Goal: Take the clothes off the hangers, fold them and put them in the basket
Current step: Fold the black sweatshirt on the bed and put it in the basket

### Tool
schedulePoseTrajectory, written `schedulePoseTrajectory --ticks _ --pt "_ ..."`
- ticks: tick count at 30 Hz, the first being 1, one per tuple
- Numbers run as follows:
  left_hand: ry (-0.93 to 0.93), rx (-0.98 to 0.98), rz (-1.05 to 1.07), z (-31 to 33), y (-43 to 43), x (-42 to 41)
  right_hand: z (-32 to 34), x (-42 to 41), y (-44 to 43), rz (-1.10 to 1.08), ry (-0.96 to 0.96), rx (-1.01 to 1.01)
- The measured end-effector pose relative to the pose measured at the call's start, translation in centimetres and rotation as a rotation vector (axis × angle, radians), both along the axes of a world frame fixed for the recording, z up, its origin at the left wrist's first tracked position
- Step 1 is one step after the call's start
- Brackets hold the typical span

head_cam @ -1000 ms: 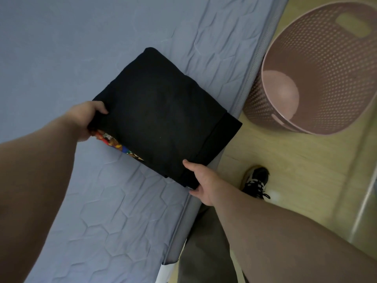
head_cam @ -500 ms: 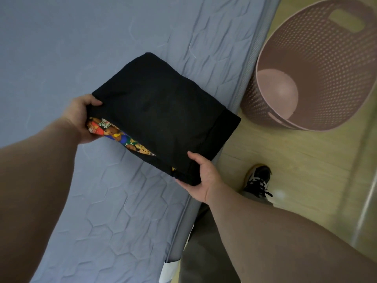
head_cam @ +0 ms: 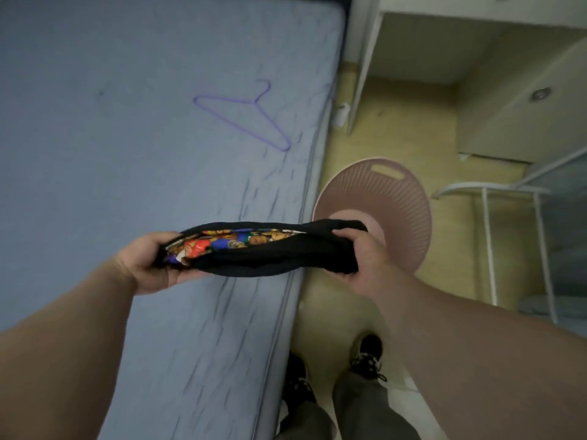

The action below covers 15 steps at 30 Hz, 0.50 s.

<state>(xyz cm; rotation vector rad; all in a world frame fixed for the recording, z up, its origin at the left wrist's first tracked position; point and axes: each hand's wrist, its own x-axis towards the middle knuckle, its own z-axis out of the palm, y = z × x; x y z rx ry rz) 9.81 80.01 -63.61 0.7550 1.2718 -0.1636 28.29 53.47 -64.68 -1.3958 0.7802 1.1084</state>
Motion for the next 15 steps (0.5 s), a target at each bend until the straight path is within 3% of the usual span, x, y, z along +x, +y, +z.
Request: schedulePoseTrajectory --ticks 7,15 --pt "0.062 -0.083 -0.239 0.2 -9.3 11.4 4.3 13.1 -8.4 0.187 -0.235 -0.254" --pt "0.156 -0.235 -0.187 -7.7 -19.9 19.0 1.5 24.5 -10.6 0.606 -0.416 -0.584"
